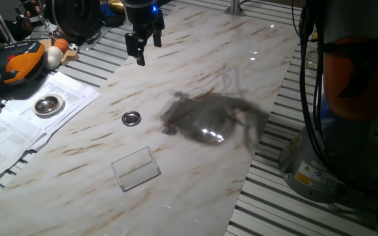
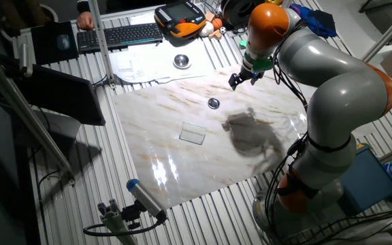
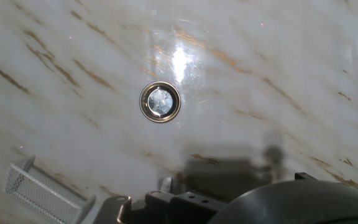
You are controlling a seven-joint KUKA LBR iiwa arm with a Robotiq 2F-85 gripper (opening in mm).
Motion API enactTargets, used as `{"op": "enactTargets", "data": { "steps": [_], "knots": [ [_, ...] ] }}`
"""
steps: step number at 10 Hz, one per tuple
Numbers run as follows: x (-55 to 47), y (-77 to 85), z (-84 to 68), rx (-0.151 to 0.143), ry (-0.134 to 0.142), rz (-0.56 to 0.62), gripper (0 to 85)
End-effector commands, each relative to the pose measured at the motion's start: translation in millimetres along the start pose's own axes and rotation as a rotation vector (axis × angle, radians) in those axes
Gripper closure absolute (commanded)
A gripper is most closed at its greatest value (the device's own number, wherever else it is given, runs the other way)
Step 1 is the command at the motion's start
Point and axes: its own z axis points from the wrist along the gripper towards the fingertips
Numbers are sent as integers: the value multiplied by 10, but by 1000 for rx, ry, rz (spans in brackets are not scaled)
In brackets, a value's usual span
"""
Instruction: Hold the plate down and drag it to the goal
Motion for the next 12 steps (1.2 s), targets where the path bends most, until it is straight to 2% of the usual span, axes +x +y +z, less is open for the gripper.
{"op": "enactTargets", "data": {
  "steps": [1, 2, 12],
  "knots": [
    [0, 0, 0, 0, 0, 0, 850],
    [0, -1, -2, -16, 291, -87, 850],
    [1, -1, -2, -14, 287, -78, 850]
  ]
}}
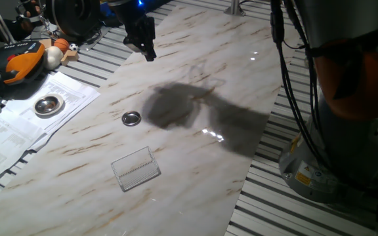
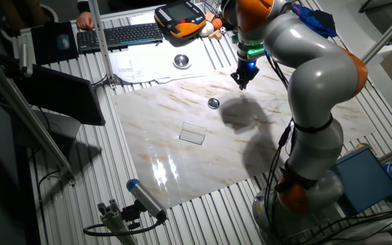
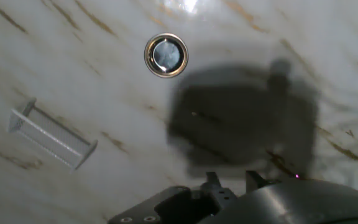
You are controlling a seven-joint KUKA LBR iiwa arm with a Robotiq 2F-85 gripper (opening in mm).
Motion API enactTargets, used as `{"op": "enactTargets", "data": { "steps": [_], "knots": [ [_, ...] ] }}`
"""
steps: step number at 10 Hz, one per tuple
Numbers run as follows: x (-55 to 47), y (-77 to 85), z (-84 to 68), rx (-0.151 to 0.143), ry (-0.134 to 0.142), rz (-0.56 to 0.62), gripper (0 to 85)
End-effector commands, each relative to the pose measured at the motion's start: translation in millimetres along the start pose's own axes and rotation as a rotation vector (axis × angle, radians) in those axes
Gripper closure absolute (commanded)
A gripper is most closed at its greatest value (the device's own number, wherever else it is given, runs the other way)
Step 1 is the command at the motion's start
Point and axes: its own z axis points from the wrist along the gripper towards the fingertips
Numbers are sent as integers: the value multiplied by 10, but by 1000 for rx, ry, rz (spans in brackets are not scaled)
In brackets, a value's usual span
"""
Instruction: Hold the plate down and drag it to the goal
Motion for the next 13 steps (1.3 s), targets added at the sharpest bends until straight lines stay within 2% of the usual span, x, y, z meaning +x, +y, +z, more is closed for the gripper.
{"op": "enactTargets", "data": {
  "steps": [1, 2, 3, 4, 6, 8, 9, 10, 11, 12, 13],
  "knots": [
    [0, 1, 2, 0, 0, 0, 850],
    [1, -4, 1, -6, -5, 9, 850],
    [1, -5, 1, -16, -36, 38, 850],
    [1, -5, 1, -38, -109, 48, 850],
    [1, -5, 1, -49, -117, 55, 850],
    [1, -5, 1, -85, -170, 93, 850],
    [1, -5, 1, -100, -186, 111, 850],
    [1, -5, 1, -102, -194, 110, 850],
    [1, -5, 1, -105, -154, 123, 850],
    [1, -5, 1, -101, -128, 143, 850],
    [1, -5, 1, -108, -142, 168, 850]
  ]
}}
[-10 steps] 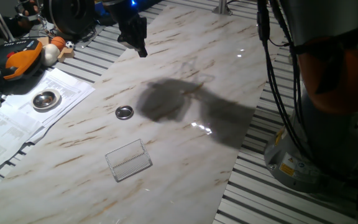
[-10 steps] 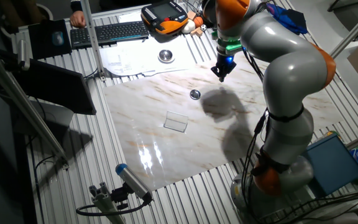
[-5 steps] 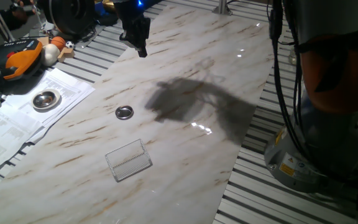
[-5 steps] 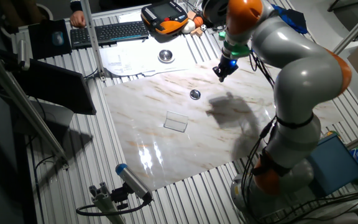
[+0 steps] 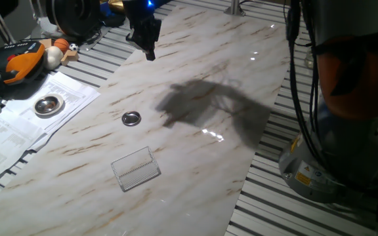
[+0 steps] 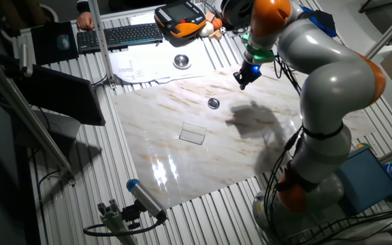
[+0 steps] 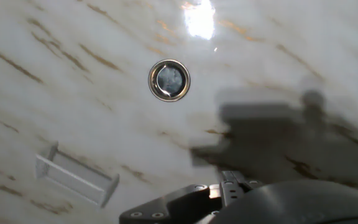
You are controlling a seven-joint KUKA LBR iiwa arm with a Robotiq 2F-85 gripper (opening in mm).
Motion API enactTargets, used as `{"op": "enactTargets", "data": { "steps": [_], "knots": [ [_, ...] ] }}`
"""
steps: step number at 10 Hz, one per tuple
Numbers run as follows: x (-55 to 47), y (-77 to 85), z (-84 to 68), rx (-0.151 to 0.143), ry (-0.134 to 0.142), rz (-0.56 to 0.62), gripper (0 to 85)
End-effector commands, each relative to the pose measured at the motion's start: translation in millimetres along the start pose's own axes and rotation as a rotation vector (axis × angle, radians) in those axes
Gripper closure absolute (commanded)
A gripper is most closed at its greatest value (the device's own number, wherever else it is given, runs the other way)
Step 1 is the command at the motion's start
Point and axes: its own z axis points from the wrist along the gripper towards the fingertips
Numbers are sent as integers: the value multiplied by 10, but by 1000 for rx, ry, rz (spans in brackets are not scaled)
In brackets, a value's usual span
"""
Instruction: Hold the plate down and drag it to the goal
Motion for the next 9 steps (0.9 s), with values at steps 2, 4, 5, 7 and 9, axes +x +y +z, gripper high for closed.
{"op": "enactTargets", "data": {
  "steps": [2, 4, 5, 7, 9],
  "knots": [
    [1, -1, -2, 19, -46, 28, 850],
    [-144, 97, 76, -10, -30, 49, 850],
    [-252, 153, 137, -16, -41, 56, 850],
    [-481, 274, 350, -5, -69, 76, 850],
    [-718, 378, 595, 16, -80, 91, 850]
  ]
}}
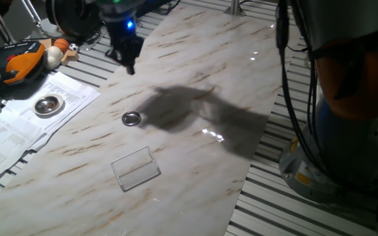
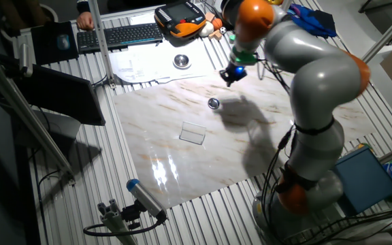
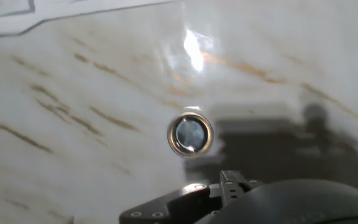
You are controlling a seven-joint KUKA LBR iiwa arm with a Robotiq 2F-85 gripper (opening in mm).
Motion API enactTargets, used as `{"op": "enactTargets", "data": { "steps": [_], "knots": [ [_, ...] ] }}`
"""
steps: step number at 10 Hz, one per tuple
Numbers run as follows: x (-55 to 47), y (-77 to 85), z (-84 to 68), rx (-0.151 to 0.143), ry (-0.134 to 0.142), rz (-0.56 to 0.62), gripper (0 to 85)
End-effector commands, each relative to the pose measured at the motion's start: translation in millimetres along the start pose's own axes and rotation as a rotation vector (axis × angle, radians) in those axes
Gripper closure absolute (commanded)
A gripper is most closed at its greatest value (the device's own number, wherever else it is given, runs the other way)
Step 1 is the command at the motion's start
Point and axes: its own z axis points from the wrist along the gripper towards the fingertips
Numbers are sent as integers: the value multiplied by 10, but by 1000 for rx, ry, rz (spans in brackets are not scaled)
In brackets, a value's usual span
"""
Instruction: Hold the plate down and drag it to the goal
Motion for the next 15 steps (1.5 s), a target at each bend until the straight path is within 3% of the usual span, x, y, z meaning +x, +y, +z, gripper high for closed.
{"op": "enactTargets", "data": {
  "steps": [1, 3, 7, 9, 10, 11, 12, 14, 15],
  "knots": [
    [-86, 29, 215, 6, -6, 6, 850],
    [-100, 52, 438, 37, -6, -2, 850],
    [51, 60, 945, -1, -47, 10, 850],
    [120, 140, 1075, 19, -69, 15, 850],
    [131, 150, 1066, 7, -57, 15, 850],
    [131, 122, 965, -38, -17, 14, 850],
    [129, 94, 852, -62, 15, 15, 850],
    [129, 94, 852, -77, 86, 21, 850],
    [129, 94, 852, -77, 100, 23, 850]
  ]
}}
